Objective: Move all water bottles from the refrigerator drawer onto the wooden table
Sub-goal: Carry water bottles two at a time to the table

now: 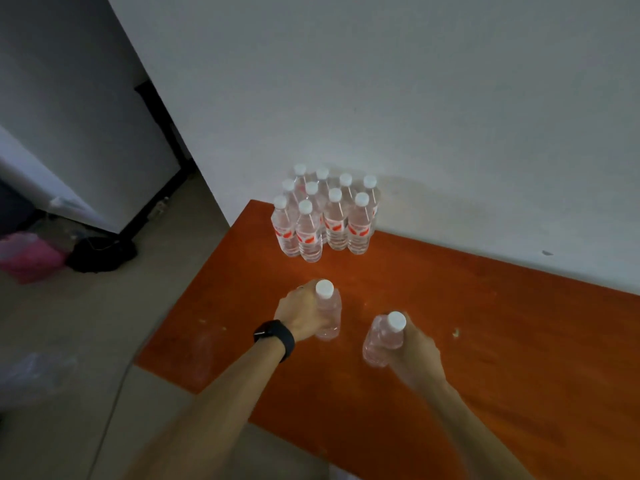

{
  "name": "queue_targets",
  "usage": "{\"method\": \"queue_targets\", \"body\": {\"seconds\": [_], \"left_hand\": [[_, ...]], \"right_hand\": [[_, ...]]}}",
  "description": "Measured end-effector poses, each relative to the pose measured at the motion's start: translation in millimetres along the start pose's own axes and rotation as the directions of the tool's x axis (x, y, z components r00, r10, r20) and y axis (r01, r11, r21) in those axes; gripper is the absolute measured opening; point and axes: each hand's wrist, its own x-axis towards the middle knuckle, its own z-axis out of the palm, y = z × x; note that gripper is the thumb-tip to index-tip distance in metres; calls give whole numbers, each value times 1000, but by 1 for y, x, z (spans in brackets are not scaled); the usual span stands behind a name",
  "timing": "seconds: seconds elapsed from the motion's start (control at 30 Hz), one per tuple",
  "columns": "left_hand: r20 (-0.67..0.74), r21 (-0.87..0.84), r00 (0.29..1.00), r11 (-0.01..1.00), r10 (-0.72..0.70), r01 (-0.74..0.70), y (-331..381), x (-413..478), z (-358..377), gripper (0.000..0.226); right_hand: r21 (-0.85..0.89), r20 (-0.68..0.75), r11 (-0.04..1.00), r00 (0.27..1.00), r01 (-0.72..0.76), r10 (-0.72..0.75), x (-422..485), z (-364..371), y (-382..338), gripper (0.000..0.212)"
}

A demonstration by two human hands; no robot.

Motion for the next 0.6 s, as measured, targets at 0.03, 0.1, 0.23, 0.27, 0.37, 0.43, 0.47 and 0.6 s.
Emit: {"method": "queue_targets", "body": {"seconds": [0.03, 0.1, 0.23, 0.27, 0.37, 0.43, 0.47, 0.6], "left_hand": [[8, 8, 1000, 1000, -7, 7, -2, 16, 0, 59], [5, 25, 1000, 999, -26, 26, -4, 47, 0, 60], [-60, 36, 998, 999, -18, 20, 2, 104, -3, 49], [-79, 20, 997, 1000, -17, 19, 3, 116, -5, 47], [-114, -30, 993, 1000, -13, 9, 3, 147, -10, 59], [-106, -39, 994, 999, 6, -10, 2, 162, -10, 73], [-108, -39, 994, 999, 24, -28, 3, 166, -11, 76], [-136, 167, 984, 981, 118, -95, 0, 181, -16, 77]], "right_hand": [[2, -20, 1000, 1000, -2, 2, 14, 3, -4, 51], [2, -41, 1000, 999, -2, 2, 44, 7, -12, 53], [7, -71, 1000, 997, 0, 1, 106, 5, -38, 58], [16, -79, 1000, 997, 1, 0, 120, 3, -45, 61], [32, -99, 999, 995, -1, 4, 156, 2, -62, 65], [36, -109, 999, 994, 3, 1, 172, 4, -69, 63], [35, -112, 999, 994, 9, -5, 178, 5, -73, 62], [53, -146, 999, 989, 15, -7, 189, 14, -75, 75]]}}
